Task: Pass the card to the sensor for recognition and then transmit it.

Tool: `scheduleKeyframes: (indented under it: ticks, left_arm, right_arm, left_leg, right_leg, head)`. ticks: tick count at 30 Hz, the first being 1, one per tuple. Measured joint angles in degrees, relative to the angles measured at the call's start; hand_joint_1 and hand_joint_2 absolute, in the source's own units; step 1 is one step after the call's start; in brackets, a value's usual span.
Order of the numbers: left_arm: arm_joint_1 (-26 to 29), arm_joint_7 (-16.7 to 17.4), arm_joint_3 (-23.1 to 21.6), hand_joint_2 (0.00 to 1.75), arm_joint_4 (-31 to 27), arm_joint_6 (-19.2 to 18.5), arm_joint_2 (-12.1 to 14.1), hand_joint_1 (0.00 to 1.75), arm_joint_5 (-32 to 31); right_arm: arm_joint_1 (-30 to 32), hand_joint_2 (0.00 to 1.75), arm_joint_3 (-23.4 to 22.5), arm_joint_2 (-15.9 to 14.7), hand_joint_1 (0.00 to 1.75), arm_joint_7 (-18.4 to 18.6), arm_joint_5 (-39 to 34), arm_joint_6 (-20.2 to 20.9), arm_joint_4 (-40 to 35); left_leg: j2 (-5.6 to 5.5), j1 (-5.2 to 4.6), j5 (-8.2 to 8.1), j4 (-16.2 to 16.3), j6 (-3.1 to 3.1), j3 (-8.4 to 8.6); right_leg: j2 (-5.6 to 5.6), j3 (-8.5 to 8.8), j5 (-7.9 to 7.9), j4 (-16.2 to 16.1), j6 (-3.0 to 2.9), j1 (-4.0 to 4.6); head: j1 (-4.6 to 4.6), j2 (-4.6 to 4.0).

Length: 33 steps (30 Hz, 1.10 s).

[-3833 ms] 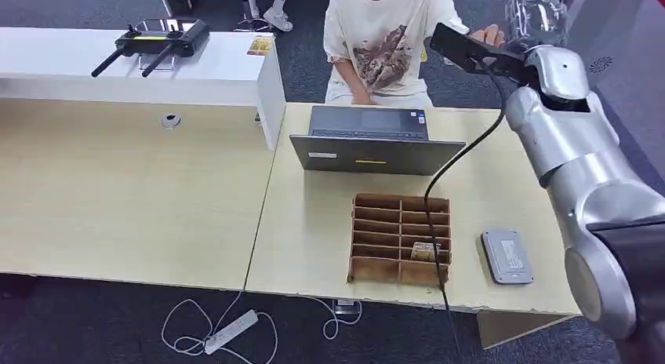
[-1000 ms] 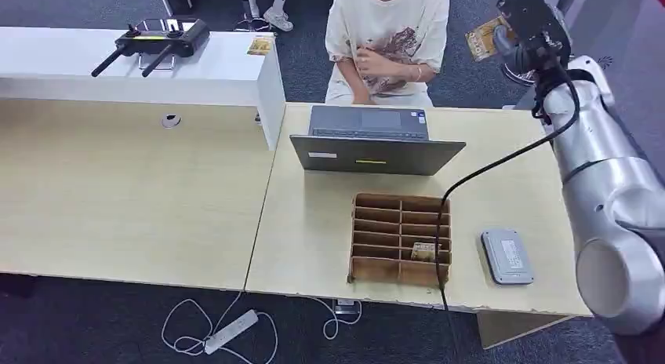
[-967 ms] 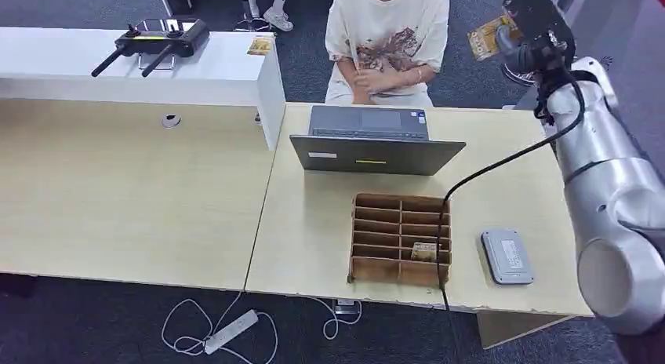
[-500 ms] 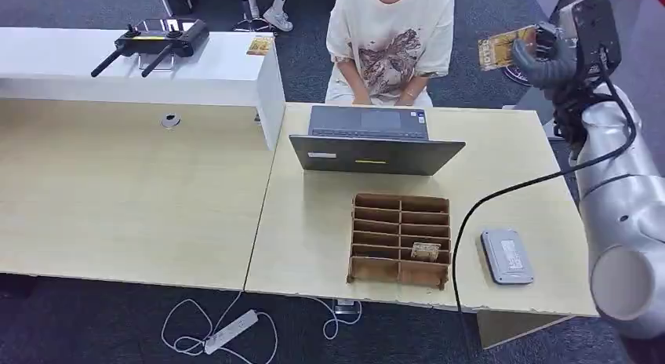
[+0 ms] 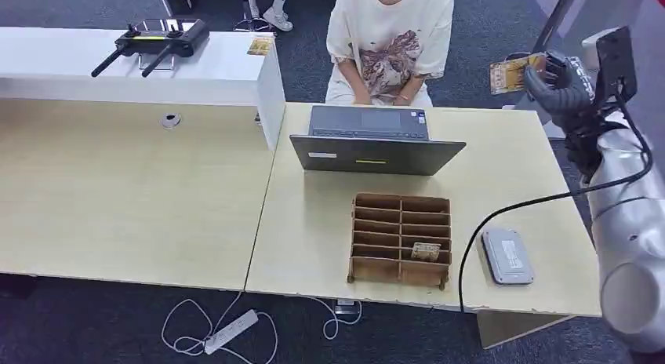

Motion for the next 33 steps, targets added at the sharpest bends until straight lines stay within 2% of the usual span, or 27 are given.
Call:
scheduleKeyframes:
  ticks: [5, 12, 22, 33]
  left_arm:
    - [0.1, 0.2, 0.5, 1.75, 0.0, 0.0, 0.0, 0.00, 0.1]
    - [0.3, 0.2, 1.3, 1.75, 0.0, 0.0, 0.1, 0.00, -0.3]
    - [0.3, 0.2, 1.4, 1.75, 0.0, 0.0, 0.1, 0.00, -0.8]
    - [0.1, 0.8, 1.4, 1.75, 0.0, 0.0, 0.2, 0.00, -1.3]
  right_arm:
    - [2.4, 1.75, -0.2, -3.9, 1.75, 0.3, -3.8, 4.5, -0.9]
    - [8.1, 1.75, -0.3, -10.4, 1.75, 1.9, -12.9, 9.4, -3.0]
    - [14.3, 1.75, 1.9, -15.0, 1.75, 2.8, -20.2, 10.5, -5.3]
    - [19.0, 1.75, 6.0, -17.9, 1.75, 1.6, -24.2, 10.5, -7.3]
  left_leg:
    - [-0.02, -0.01, -0.03, 0.0, 0.04, -0.03]
    - [-0.12, -0.01, -0.09, 0.0, 0.11, -0.08]
    - [-0.13, 0.00, -0.09, 0.0, 0.11, -0.09]
    - [-0.12, -0.02, -0.10, 0.0, 0.12, -0.09]
  right_leg:
    - [-0.04, 0.00, -0.01, 0.0, 0.01, -0.01]
    - [-0.15, 0.00, -0.04, 0.0, 0.05, -0.01]
    - [-0.16, -0.01, -0.05, 0.0, 0.06, 0.00]
    - [-0.15, -0.01, -0.05, 0.0, 0.07, -0.01]
  head:
    - [0.00, 0.00]
    - [0.00, 0.00]
    - [0.00, 0.00]
    - [-0.02, 0.00]
